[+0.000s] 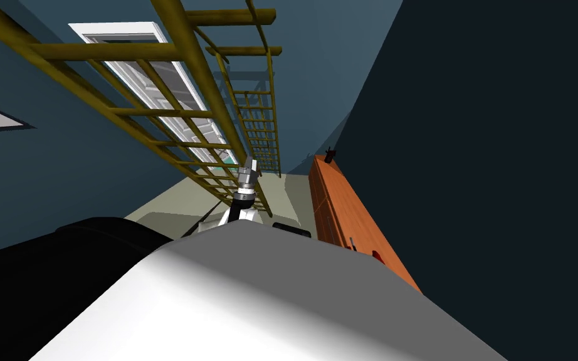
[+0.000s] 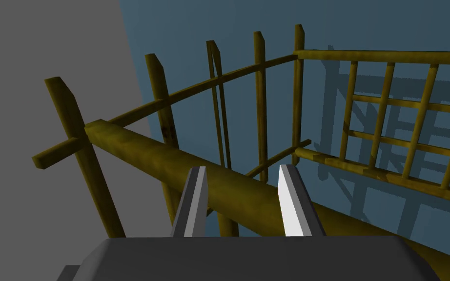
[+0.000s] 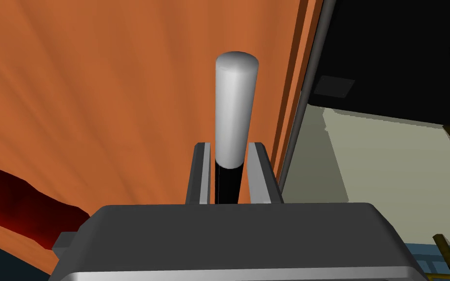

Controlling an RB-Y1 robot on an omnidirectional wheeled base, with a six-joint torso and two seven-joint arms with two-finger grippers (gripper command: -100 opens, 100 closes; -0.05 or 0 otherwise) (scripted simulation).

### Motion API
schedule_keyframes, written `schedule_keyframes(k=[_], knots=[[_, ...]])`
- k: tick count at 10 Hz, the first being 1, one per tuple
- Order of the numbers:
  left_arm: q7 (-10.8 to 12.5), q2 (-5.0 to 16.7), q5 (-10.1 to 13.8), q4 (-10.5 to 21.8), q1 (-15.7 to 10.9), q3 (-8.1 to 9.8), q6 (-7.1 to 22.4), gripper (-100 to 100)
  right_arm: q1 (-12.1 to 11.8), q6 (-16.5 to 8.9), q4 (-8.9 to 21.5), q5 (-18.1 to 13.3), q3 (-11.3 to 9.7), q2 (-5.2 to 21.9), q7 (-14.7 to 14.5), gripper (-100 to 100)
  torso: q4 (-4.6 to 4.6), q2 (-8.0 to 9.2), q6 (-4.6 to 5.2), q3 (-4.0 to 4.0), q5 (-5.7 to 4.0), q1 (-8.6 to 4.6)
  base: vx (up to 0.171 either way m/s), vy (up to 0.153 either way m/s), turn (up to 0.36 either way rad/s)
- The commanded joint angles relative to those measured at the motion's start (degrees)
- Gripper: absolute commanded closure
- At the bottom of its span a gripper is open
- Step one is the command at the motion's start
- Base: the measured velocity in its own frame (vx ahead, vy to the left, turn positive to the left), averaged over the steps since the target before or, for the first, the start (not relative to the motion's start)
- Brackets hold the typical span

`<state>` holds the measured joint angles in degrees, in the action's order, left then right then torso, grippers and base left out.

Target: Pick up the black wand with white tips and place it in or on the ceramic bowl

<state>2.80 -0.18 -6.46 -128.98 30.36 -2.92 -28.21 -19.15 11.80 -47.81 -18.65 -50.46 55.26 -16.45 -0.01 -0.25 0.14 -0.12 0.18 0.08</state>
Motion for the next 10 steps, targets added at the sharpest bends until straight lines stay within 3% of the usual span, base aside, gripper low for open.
schedule_keyframes(k=[1, 10], knots=[[0.0, 0.0, 0.0, 0.0, 0.0, 0.0, 0.0, 0, -0.7, -0.44, -1.38, 1.21, -0.1, 0.7, -2.86, 100, 0.0, 0.0, 0.0, 0.0, 0.0, 0.0, 0.103, 0.001, -0.121], [0.0, 0.0, 0.0, 0.0, 0.0, 0.0, 0.0, 0, -4.85, -1.63, -6.88, 8.3, 0.77, 2.96, -15.79, 100, 0.06, -0.01, -0.12, 0.02, 0.08, 0.11, 0.079, -0.002, -0.108]])
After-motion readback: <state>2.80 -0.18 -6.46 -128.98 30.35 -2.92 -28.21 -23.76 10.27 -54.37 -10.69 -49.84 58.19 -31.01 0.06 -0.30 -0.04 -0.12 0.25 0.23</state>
